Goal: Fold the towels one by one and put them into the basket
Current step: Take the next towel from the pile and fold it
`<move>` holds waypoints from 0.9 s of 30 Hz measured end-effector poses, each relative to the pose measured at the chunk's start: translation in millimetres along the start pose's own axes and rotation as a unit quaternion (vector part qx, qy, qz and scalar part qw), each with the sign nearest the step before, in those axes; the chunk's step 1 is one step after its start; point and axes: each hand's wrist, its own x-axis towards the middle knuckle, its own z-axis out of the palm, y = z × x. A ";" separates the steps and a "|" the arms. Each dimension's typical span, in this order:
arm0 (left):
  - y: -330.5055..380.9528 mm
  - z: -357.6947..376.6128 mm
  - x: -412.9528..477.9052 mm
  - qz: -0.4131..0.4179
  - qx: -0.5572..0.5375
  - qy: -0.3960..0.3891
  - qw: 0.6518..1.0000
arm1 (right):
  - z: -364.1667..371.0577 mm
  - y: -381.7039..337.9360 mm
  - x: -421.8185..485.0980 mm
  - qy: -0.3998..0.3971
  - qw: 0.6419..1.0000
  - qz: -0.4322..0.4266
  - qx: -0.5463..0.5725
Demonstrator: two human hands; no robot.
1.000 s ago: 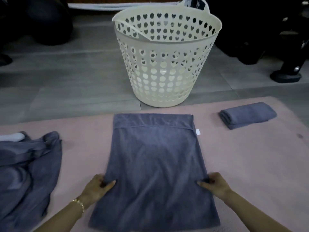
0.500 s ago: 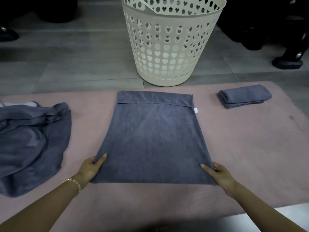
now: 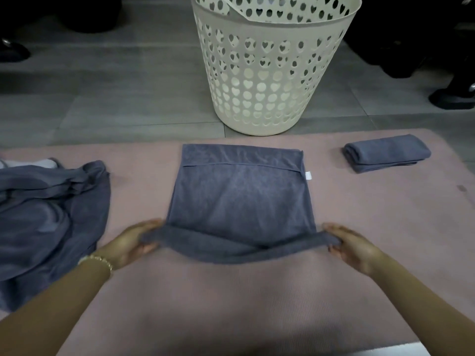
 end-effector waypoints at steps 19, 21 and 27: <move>-9.7 48.6 75.8 0.048 0.223 0.140 0.964 | 41.9 9.7 66.0 0.106 0.982 0.008 -0.154; -7.9 48.0 71.6 0.071 0.170 0.130 0.974 | 40.7 8.3 59.9 0.107 0.985 -0.028 -0.131; -4.6 1.0 36.7 0.021 0.053 -0.050 0.997 | -1.1 18.8 11.9 -0.029 0.996 -0.062 -0.059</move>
